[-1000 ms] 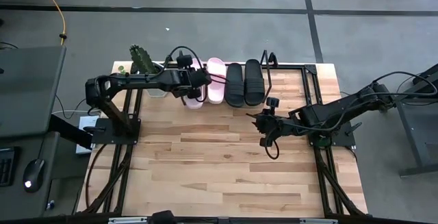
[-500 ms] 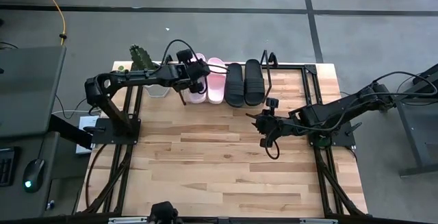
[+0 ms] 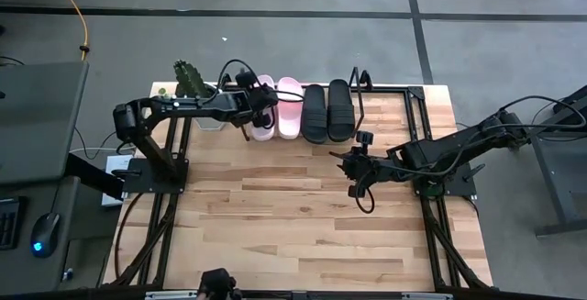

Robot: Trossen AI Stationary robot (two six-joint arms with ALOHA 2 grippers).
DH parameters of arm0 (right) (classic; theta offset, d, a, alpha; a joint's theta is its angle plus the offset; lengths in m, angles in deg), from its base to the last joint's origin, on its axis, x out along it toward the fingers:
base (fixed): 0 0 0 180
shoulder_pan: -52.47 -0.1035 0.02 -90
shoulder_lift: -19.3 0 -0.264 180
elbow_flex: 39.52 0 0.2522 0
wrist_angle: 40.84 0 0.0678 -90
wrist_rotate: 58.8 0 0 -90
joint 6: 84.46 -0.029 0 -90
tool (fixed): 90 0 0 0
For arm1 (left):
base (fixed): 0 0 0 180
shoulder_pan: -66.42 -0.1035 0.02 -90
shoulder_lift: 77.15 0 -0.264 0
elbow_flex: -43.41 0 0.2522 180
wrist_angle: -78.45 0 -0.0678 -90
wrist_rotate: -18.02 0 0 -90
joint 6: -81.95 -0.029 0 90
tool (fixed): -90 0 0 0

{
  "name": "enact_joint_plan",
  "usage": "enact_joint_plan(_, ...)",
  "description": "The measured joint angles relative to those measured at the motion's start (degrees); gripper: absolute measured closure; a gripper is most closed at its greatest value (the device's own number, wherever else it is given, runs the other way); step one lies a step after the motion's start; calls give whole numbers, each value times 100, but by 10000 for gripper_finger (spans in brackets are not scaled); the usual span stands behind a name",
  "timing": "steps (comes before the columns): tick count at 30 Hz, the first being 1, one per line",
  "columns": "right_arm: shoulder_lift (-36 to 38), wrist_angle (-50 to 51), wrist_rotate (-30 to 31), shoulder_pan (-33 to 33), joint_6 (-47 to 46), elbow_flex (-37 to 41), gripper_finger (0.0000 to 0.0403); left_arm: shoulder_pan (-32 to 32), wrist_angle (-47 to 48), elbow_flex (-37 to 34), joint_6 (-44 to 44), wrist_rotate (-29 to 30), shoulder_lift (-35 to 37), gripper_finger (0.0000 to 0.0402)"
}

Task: Pick and place slides into the shelf
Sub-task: Put the pink slides on the shelf

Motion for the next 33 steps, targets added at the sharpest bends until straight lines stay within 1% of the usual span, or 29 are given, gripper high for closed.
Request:
enact_joint_plan(4,0,-79,-96,1,4,0,288,-107,-87,-136,-68,50,0,401)
enact_joint_plan(9,0,-198,-110,-1,58,0,288,-208,-114,-190,119,-159,0,401)
enact_joint_plan(11,0,-217,-110,-1,58,0,288,-213,-116,-192,159,-159,0,401)
enact_joint_plan(21,-2,-222,-110,-1,60,0,288,-202,-425,-199,161,-158,-359,401)
enact_joint_plan(27,-2,-239,-130,-1,104,0,288,-202,-439,-199,157,-176,-600,401)
enact_joint_plan(33,-2,-243,-130,-1,104,0,288,-192,-460,-192,180,-176,-695,401)
